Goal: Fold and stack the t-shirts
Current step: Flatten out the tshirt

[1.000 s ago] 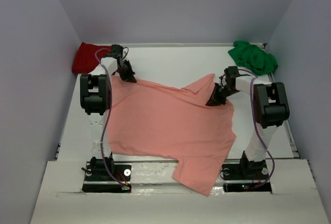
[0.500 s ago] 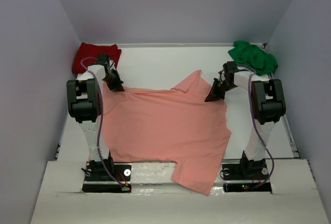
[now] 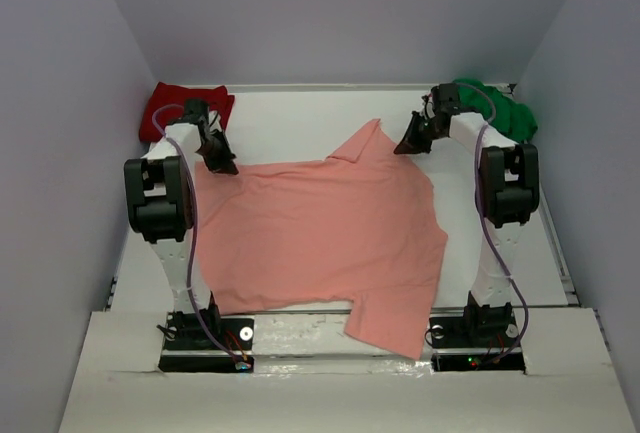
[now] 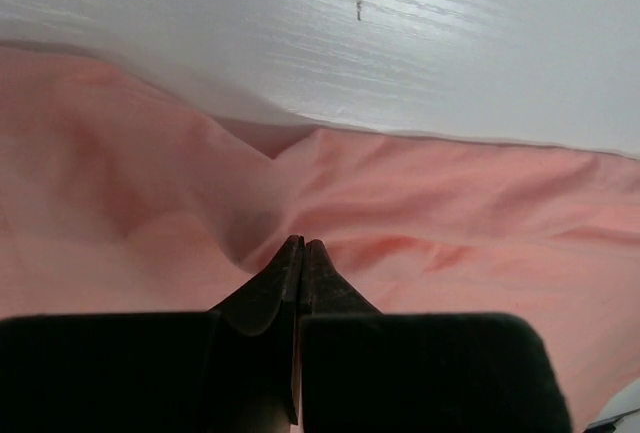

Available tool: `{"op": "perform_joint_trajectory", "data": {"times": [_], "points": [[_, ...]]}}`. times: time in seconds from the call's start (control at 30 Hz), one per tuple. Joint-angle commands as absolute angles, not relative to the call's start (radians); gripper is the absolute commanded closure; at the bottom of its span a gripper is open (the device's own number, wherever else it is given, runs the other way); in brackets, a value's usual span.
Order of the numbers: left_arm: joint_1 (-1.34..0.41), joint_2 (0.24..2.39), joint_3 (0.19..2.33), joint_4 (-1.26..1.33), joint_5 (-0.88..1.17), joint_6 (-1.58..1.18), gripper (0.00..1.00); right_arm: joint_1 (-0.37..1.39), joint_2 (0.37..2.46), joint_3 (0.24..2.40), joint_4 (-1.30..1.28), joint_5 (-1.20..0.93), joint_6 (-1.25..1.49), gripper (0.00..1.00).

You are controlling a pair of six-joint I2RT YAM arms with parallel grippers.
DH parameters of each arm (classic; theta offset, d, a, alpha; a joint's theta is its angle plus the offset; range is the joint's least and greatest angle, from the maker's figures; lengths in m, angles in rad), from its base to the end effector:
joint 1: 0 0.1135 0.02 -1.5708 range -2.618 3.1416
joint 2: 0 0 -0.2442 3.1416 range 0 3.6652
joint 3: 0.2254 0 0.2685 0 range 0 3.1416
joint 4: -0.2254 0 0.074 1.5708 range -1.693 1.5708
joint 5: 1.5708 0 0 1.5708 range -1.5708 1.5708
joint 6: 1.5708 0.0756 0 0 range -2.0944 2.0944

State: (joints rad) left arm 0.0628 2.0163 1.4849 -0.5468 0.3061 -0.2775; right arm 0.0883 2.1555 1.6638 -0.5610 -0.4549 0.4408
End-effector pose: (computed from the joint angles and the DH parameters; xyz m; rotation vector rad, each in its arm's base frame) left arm 0.4509 0.0055 0.1243 -0.3469 2.6248 -0.4770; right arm 0.4793 0.0758 0.1232 0.3053 2.6429 0.7772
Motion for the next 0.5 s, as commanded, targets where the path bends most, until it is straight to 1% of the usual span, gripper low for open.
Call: {"op": "perform_joint_trajectory", "data": {"times": [0.0,0.07,0.1,0.17,0.2,0.23,0.27,0.3,0.33,0.37,0.4,0.47], "points": [[0.064,1.910,1.520,-0.583,0.339,-0.261,0.89,0.095,2.138,1.808,-0.497,-0.471,0.440,1.00],[0.064,1.916,1.549,-0.597,0.342,-0.259,0.86,0.095,2.143,1.835,-0.508,-0.482,0.451,1.00],[0.063,1.919,1.557,-0.609,0.342,-0.256,0.84,0.095,2.141,1.842,-0.512,-0.485,0.454,0.96],[0.064,1.917,1.577,-0.617,0.344,-0.255,0.78,0.095,2.134,1.848,-0.508,-0.488,0.459,0.87],[0.064,1.914,1.581,-0.620,0.345,-0.258,0.76,0.104,2.131,1.861,-0.497,-0.491,0.459,0.74],[0.064,1.913,1.585,-0.624,0.348,-0.258,0.72,0.104,2.135,1.870,-0.495,-0.492,0.460,0.67],[0.061,1.905,1.592,-0.629,0.350,-0.261,0.66,0.104,2.144,1.887,-0.492,-0.505,0.462,0.64],[0.063,1.901,1.594,-0.633,0.350,-0.264,0.62,0.104,2.157,1.903,-0.494,-0.515,0.463,0.56],[0.061,1.895,1.595,-0.638,0.348,-0.265,0.54,0.104,2.189,1.923,-0.495,-0.526,0.465,0.53],[0.061,1.887,1.594,-0.641,0.336,-0.271,0.51,0.104,2.206,1.959,-0.495,-0.543,0.474,0.50],[0.061,1.884,1.594,-0.653,0.328,-0.275,0.49,0.104,2.221,1.977,-0.495,-0.546,0.479,0.43],[0.064,1.876,1.594,-0.669,0.296,-0.285,0.48,0.104,2.273,2.041,-0.497,-0.554,0.491,0.43]]}}
